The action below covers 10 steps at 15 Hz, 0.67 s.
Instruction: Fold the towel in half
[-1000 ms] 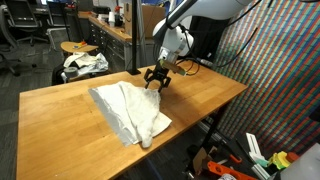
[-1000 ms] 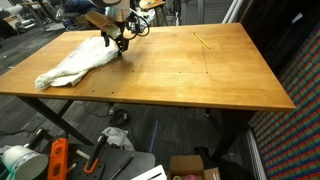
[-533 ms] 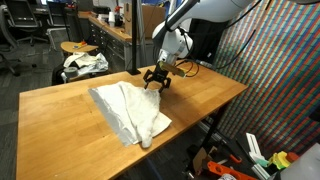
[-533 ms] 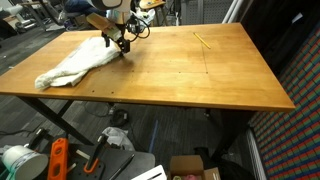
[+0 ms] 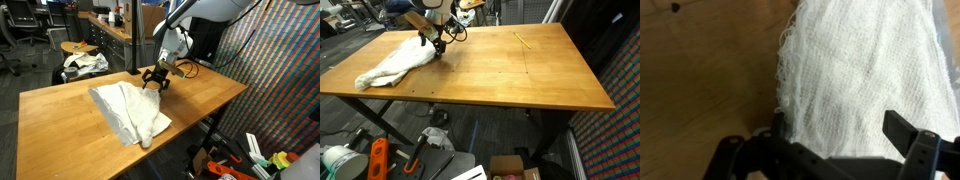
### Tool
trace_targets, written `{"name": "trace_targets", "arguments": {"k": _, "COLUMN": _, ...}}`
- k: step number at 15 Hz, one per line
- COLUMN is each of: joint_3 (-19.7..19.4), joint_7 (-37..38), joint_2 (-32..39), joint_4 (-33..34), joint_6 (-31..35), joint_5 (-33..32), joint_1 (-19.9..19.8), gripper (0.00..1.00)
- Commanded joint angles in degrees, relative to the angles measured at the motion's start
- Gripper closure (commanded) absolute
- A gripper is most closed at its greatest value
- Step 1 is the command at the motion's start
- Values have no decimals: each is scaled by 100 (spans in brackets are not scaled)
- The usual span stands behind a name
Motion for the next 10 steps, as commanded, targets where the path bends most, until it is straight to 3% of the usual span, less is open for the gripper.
{"name": "trace_targets", "arguments": {"k": 1, "joint_3": 74, "joint_7": -176, "joint_2": 127, "joint_4": 230, "joint_6": -22, "joint_5": 597, "joint_1": -137, "gripper": 0}}
{"name": "trace_targets", "arguments": {"k": 3, "joint_3": 21, "joint_7": -219, "joint_2": 160, "joint_4": 263, "joint_6": 61, "joint_5": 816, "joint_1": -118, "gripper": 0}}
{"name": "trace_targets", "arguments": {"k": 4, "joint_3": -11, "joint_7": -232, "joint_2": 174, "joint_4": 277, "joint_6": 95, "joint_5": 872, "joint_1": -102, "gripper": 25}}
{"name": "trace_targets", "arguments": {"k": 6, "joint_3": -80, "joint_7": -269, "joint_2": 197, "joint_4": 277, "joint_6": 178, "joint_5": 891, "joint_1": -63, "gripper": 32}}
{"name": "trace_targets", "arguments": {"k": 10, "joint_3": -144, "joint_7": -320, "joint_2": 235, "joint_4": 248, "joint_6": 321, "joint_5": 810, "joint_1": -54, "gripper": 64}}
